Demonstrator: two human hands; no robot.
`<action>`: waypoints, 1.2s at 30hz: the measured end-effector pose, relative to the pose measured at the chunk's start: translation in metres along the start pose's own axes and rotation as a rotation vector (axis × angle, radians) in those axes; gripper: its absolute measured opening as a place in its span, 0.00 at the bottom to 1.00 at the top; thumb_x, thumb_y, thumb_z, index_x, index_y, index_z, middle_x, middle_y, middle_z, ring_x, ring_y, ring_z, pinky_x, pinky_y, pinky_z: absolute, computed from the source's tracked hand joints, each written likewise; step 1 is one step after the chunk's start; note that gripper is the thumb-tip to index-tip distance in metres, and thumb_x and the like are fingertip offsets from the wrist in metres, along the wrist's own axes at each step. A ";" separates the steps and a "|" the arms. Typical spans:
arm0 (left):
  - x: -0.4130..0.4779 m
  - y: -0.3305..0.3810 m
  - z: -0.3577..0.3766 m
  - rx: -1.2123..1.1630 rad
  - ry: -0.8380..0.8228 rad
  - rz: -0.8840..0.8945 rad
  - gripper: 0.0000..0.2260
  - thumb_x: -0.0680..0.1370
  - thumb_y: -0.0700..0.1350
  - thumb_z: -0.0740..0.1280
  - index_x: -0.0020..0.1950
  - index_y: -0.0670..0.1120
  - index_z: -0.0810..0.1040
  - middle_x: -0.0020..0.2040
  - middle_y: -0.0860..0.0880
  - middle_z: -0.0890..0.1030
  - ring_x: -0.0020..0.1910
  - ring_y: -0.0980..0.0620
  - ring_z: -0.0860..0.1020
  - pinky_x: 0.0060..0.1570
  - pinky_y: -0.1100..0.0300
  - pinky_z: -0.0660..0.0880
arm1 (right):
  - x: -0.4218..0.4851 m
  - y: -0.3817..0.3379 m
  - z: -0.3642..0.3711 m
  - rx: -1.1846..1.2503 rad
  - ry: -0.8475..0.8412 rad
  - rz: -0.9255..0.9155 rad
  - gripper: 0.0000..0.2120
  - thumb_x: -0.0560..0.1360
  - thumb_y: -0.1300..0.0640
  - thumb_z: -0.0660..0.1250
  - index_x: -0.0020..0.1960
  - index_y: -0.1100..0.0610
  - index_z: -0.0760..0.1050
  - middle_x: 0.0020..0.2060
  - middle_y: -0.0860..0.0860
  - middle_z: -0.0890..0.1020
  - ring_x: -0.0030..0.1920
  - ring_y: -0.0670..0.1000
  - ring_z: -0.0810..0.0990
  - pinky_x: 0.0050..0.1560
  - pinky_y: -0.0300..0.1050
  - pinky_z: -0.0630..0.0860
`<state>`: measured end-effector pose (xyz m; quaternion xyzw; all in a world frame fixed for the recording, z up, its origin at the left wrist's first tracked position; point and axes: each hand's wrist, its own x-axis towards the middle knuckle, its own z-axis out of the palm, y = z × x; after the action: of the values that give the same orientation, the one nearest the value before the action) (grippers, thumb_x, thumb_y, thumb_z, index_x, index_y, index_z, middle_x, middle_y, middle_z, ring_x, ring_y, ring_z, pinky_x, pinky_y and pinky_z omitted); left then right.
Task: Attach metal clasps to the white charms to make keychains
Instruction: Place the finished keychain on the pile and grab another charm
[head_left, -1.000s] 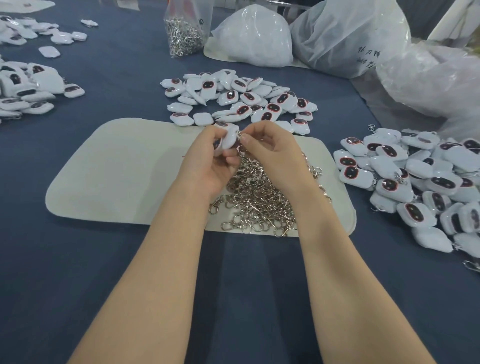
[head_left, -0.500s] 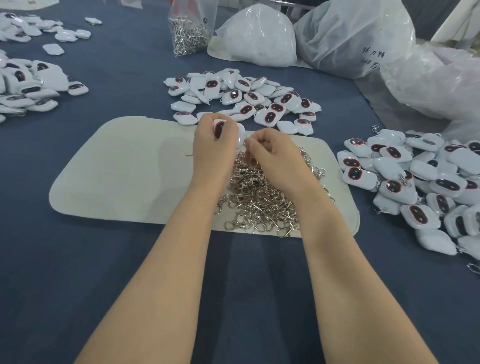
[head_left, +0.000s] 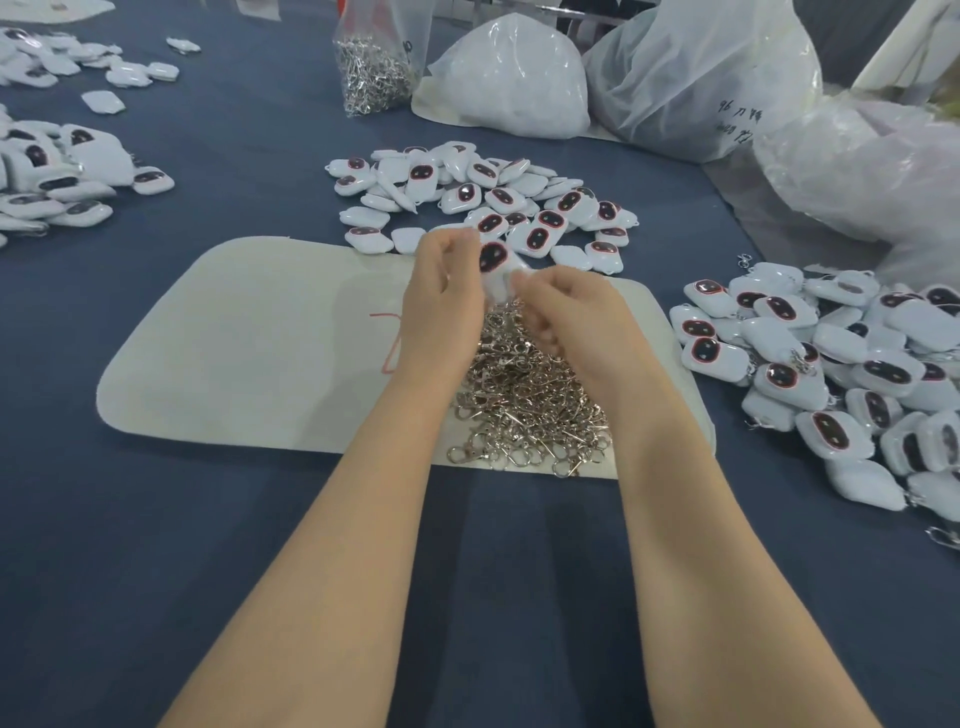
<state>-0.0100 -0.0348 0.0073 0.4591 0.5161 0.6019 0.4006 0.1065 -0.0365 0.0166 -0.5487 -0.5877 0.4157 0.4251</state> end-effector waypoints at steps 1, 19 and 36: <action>0.000 0.001 0.000 -0.032 0.008 -0.019 0.06 0.82 0.52 0.56 0.47 0.55 0.70 0.43 0.55 0.77 0.34 0.58 0.75 0.38 0.61 0.71 | 0.001 -0.001 0.000 0.161 0.106 -0.003 0.10 0.78 0.55 0.65 0.40 0.58 0.73 0.27 0.46 0.74 0.26 0.44 0.69 0.31 0.37 0.68; 0.009 -0.010 -0.001 -0.122 0.181 -0.231 0.05 0.80 0.46 0.59 0.51 0.50 0.74 0.39 0.57 0.76 0.27 0.63 0.72 0.29 0.68 0.70 | 0.052 0.017 -0.005 -0.648 0.265 0.062 0.18 0.79 0.60 0.56 0.67 0.56 0.71 0.69 0.57 0.69 0.65 0.58 0.71 0.62 0.45 0.68; 0.004 -0.003 0.001 0.010 0.111 -0.160 0.07 0.79 0.47 0.60 0.51 0.49 0.77 0.54 0.51 0.80 0.55 0.53 0.77 0.61 0.51 0.73 | 0.048 0.004 -0.010 -0.054 0.413 0.041 0.08 0.78 0.59 0.62 0.55 0.51 0.72 0.44 0.46 0.76 0.41 0.42 0.75 0.42 0.39 0.72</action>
<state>-0.0099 -0.0306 0.0053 0.3843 0.5757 0.5900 0.4156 0.1158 0.0117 0.0175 -0.6451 -0.4878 0.2871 0.5133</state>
